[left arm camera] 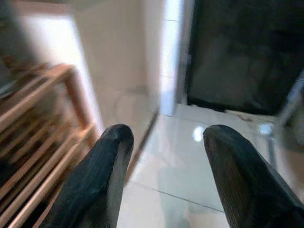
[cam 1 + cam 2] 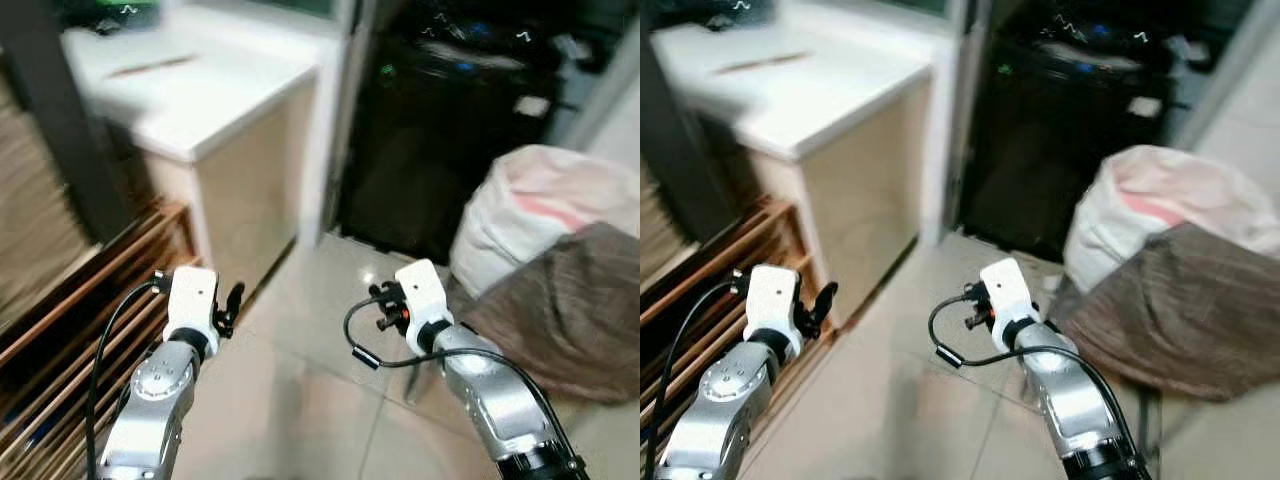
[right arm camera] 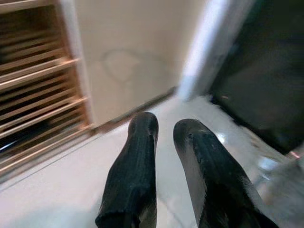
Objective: Clothes washing
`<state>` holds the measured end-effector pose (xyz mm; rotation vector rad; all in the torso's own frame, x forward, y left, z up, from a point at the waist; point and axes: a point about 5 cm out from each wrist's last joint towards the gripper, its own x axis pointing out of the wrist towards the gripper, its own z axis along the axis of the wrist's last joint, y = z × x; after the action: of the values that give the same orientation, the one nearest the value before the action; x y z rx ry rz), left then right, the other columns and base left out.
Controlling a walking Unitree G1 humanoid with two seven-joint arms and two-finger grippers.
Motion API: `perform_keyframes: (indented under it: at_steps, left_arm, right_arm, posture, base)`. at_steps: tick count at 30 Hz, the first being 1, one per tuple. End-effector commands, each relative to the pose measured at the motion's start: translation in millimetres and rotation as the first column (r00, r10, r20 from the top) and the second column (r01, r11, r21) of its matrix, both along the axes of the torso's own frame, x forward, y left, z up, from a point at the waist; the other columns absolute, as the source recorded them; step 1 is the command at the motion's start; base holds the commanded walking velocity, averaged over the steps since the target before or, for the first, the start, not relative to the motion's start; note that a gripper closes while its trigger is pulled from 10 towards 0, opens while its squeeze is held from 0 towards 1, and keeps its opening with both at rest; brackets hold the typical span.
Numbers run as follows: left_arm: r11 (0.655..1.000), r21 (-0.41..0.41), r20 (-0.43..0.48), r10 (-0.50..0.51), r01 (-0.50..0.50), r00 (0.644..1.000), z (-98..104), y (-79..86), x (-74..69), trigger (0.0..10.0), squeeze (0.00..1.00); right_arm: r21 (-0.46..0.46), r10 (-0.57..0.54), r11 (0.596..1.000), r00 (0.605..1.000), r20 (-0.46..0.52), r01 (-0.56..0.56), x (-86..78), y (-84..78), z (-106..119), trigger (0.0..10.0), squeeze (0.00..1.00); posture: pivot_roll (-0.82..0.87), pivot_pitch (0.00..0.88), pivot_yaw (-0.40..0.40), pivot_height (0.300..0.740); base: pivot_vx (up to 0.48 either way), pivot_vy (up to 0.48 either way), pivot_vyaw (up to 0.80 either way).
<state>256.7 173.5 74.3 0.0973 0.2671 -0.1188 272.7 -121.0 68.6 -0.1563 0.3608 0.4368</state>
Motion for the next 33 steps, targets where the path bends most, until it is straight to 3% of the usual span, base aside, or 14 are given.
perform_keyframes:
  at_steps: [1,7,9,11,12,13,16,19,20,21,24,27,33]
  left_arm:
    - [0.999,-0.006,0.012,-0.032,0.032,0.999,2,-8.1,4.1,10.0,0.00]
    - [1.000,0.012,-0.030,-0.020,0.020,0.999,-11,-0.9,2.0,10.0,0.00]
    - [0.999,0.026,-0.090,0.050,-0.047,0.995,-28,20.7,-1.8,10.0,0.00]
    - [0.997,0.033,-0.105,0.066,-0.063,0.992,-32,25.8,-3.0,10.0,0.00]
    - [0.995,0.033,-0.146,0.102,-0.099,0.984,-42,35.9,-6.2,10.0,0.00]
    - [0.995,0.033,-0.146,0.102,-0.099,0.984,-42,35.9,-6.2,10.0,0.00]
    - [0.987,0.048,-0.301,0.158,-0.151,0.940,-77,51.6,-21.9,10.0,0.00]
    - [0.991,0.065,-0.432,0.132,-0.115,0.892,-105,50.3,-41.4,10.0,0.00]
    - [0.991,0.065,-0.432,0.132,-0.115,0.892,-105,50.3,-41.4,10.0,0.00]
    - [0.993,0.073,-0.500,0.116,-0.092,0.858,-121,46.0,-56.0,10.0,0.00]
    - [0.993,0.049,-0.567,0.116,-0.108,0.815,-137,37.5,-72.2,10.0,0.00]
    - [0.989,0.016,-0.578,0.127,-0.145,0.806,-142,32.3,-75.5,10.0,0.00]
    - [0.993,-0.009,-0.572,0.089,-0.114,0.815,-145,22.2,-72.4,10.0,0.00]
  right_arm:
    - [-0.017,-0.051,0.999,0.999,-0.016,0.050,0.6,-11.6,-5,10.0,0.00]
    - [-0.043,-0.058,0.997,0.998,-0.036,0.056,2.6,-12.1,-12,10.0,0.00]
    - [-0.059,-0.034,0.998,0.997,-0.069,0.030,4.4,-9.6,-22,10.0,0.00]
    - [-0.063,-0.026,0.998,0.996,-0.080,0.021,4.2,-9.1,-25,10.0,0.00]
    - [-0.080,-0.007,0.997,0.992,-0.128,-0.004,0.8,-9.1,-38,10.0,0.00]
    - [-0.080,-0.007,0.997,0.992,-0.128,-0.004,0.8,-9.1,-38,10.0,0.00]
    - [-0.113,-0.043,0.994,0.959,-0.282,0.012,-13.7,-16.1,-78,10.0,0.00]
    - [-0.113,-0.114,0.991,0.910,-0.398,0.075,-29.0,-23.2,-102,10.0,0.00]
    - [-0.113,-0.114,0.991,0.910,-0.398,0.075,-29.0,-23.2,-102,10.0,0.00]
    - [-0.099,-0.165,0.986,0.871,-0.463,0.134,-39.1,-26.7,-115,10.0,0.00]
    - [-0.101,-0.229,0.973,0.818,-0.528,0.207,-51.0,-30.8,-127,10.0,0.00]
    - [-0.110,-0.241,0.970,0.802,-0.547,0.216,-55.4,-31.4,-131,10.0,0.00]
    - [-0.084,-0.162,0.987,0.804,-0.572,0.138,-59.6,-21.5,-136,10.0,0.00]
  posture:
    - [0.12,0.000,-0.023,0.740]
    - [0.11,0.000,-0.028,0.740]
    - [0.11,0.000,-0.031,0.740]
    - [0.11,0.000,-0.031,0.740]
    - [0.12,0.000,-0.033,0.740]
    - [0.12,0.000,-0.033,0.740]
    - [0.14,0.000,-0.049,0.740]
    - [0.16,0.000,-0.063,0.740]
    - [0.16,0.000,-0.063,0.740]
    - [0.17,0.000,-0.069,0.740]
    - [0.17,0.000,-0.074,0.740]
    - [0.17,0.000,-0.074,0.740]
    - [0.18,0.000,-0.079,0.740]
  base:
    - [0.307,0.000,0.00]
    - [0.311,0.000,0.00]
    - [0.313,0.000,0.00]
    - [0.311,0.000,0.00]
    - [0.319,0.000,0.00]
    - [0.319,0.000,0.00]
    - [0.316,0.000,0.00]
    - [0.314,0.000,0.00]
    - [0.315,0.000,0.00]
    - [0.300,0.000,0.00]
    - [0.295,0.000,0.18]
    - [0.287,0.000,0.59]
    - [0.286,0.000,0.80]
